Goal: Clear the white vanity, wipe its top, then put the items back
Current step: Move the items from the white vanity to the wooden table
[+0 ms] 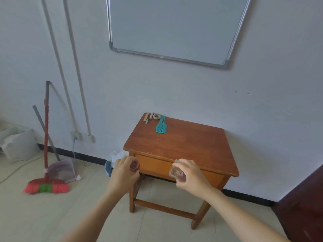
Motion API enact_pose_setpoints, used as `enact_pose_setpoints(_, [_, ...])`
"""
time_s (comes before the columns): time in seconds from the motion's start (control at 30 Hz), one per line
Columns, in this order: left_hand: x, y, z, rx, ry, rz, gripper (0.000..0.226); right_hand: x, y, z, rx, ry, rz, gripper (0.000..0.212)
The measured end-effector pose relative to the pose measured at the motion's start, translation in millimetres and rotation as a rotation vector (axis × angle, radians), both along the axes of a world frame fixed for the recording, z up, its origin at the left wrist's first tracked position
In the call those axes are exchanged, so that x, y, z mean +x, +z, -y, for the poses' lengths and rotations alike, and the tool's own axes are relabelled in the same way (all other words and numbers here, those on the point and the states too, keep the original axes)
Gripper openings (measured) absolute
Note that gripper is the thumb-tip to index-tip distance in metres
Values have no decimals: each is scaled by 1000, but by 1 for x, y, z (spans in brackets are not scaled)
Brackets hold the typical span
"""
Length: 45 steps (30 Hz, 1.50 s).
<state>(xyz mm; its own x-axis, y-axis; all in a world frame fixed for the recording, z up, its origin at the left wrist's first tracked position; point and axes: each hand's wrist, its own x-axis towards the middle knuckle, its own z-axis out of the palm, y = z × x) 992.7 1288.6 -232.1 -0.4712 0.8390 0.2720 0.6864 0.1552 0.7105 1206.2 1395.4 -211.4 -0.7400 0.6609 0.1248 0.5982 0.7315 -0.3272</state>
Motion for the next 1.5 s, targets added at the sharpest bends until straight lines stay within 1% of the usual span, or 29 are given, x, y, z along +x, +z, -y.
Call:
enact_pose_setpoints(0.13, [-10, -22, -42, -57, -69, 28, 22, -9, -23, -30, -45, -39, 53, 50])
enact_pose_setpoints(0.27, [-14, -39, -96, -108, -104, 26, 24, -3, -30, -80, -82, -108, 79, 52])
enact_pose_setpoints(0.43, [-16, -38, -184, -120, -149, -43, 37, 0, -35, -163, -110, -152, 51, 54])
enact_pose_setpoints(0.57, [-18, -35, -257, -172, -145, -54, 39, -6, -40, -232, -128, -160, 12, 54])
enact_pose_setpoints(0.77, [-21, -40, -347, -242, -118, -43, 38, -23, -51, -310, -190, -134, 44, 54])
enact_pose_setpoints(0.97, [-40, -58, -408, -268, -153, -42, 42, -47, -66, -349, -262, -132, 92, 53])
enact_pose_setpoints(1.07, [-59, -66, -450, -240, -173, -36, 38, -62, -69, -367, -281, -183, 96, 52])
enact_pose_setpoints(1.17, [-77, -74, -492, -213, -183, -21, 29, -78, -70, -381, -300, -241, 110, 52])
enact_pose_setpoints(1.23, [-87, -82, -515, -202, -195, -18, 29, -89, -71, -391, -305, -263, 143, 53])
enact_pose_setpoints(1.4, [-105, -102, -559, -156, -251, -72, 32, -118, -72, -418, -317, -317, 170, 55])
enact_pose_setpoints(1.5, [-111, -112, -573, -140, -316, -127, 27, -131, -76, -432, -330, -346, 171, 54])
